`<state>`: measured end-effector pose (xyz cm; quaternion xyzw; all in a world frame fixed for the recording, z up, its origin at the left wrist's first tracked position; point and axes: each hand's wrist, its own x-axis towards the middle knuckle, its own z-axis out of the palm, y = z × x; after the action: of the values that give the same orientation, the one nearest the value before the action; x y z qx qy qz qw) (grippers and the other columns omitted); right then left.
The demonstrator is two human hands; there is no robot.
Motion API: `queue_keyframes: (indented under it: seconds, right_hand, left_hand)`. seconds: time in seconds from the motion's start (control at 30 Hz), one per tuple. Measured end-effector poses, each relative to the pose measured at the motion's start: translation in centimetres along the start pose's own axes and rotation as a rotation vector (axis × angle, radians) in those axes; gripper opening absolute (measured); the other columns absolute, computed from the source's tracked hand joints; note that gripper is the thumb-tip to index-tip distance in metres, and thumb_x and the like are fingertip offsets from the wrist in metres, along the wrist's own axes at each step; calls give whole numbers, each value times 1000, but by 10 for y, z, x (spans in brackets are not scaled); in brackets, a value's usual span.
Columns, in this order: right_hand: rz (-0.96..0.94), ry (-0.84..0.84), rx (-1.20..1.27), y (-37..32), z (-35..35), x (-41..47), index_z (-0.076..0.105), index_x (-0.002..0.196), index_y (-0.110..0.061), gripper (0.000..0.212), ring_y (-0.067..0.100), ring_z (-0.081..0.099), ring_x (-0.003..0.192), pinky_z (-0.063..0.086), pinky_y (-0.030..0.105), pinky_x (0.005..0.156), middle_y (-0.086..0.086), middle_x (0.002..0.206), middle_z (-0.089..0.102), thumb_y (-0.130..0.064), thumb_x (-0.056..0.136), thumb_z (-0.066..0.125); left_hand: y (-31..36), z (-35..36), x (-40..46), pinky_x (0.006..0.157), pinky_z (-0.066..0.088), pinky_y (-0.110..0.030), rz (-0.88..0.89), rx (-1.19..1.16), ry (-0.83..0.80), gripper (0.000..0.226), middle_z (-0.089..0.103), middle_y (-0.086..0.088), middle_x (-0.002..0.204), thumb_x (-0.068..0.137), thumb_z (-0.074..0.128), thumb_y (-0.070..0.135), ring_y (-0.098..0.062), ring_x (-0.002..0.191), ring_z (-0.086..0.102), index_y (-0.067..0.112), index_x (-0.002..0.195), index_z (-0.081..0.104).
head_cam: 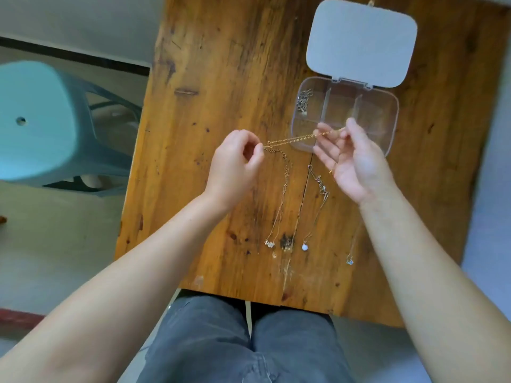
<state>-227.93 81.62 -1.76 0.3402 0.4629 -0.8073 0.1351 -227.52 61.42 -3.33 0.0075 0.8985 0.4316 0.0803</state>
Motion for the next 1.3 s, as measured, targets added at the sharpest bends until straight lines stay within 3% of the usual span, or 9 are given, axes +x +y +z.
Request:
queue_keyframes:
  seconds: [0.13,0.3,0.43,0.6,0.77,0.93,1.03,1.17,1.3]
  right_hand:
    - [-41,57,277,-49,-16,18,49,77,-15,26,25,71,97,51,39,91,9,91,75,-27,99,42]
    - [-51,84,285,-70,-11,56,51,89,-8,16,28,69,92,44,41,94,17,96,69,-14,99,40]
    - [-28,146,46,-60,-9,73,57,92,-3,16,30,64,102,42,43,106,19,102,66,-8,98,43]
    - [-83,212,-256,-41,-20,58,49,129,0,34,26,57,119,48,35,101,18,129,57,-10,96,48]
    - [-251,173,-744,4,-40,6,60,92,-21,23,7,66,79,52,19,61,4,96,67,-4,94,44]
    - [-154,240,-1187,67,-77,-33,60,111,-12,20,11,55,69,43,25,71,5,101,59,-16,92,54]
    - [-177,294,-1256,87,-78,-42,55,121,-14,28,16,58,84,47,27,74,5,117,52,-22,93,54]
    - [-229,353,-1223,90,-69,-38,52,126,-14,34,20,56,100,50,34,83,6,124,50,-20,93,54]
    - [-228,239,-1098,87,-59,-34,52,126,-15,36,13,53,103,44,17,82,2,127,48,-23,92,58]
  left_hand:
    - [45,48,47,60,37,-6,32,-93,-38,10,56,5,80,93,52,16,-5,70,49,15,83,54]
    - [77,98,98,64,42,-14,90,20,-47,14,61,0,86,93,52,16,-10,75,53,8,95,63]
    - [76,109,117,77,49,-33,66,238,-204,19,66,-9,104,93,48,18,-22,91,60,9,102,62]
    - [74,88,105,82,49,-34,183,280,-284,22,66,-10,106,92,49,18,-23,95,60,7,106,63]
    - [44,67,19,74,48,-37,187,138,-279,11,67,-10,88,89,55,12,-28,84,60,5,92,62]
    - [18,99,-24,79,48,-45,338,357,-408,35,56,-16,120,91,49,7,-34,111,51,7,126,51]
    - [14,114,-8,90,41,-45,505,568,-446,35,48,-16,133,90,51,12,-34,123,42,8,125,50]
    - [15,113,10,89,39,-42,661,655,-493,18,56,-13,117,94,49,15,-32,111,47,6,108,56]
    - [28,95,7,72,47,-33,444,270,-488,10,64,-9,91,93,50,13,-26,84,59,5,94,56]
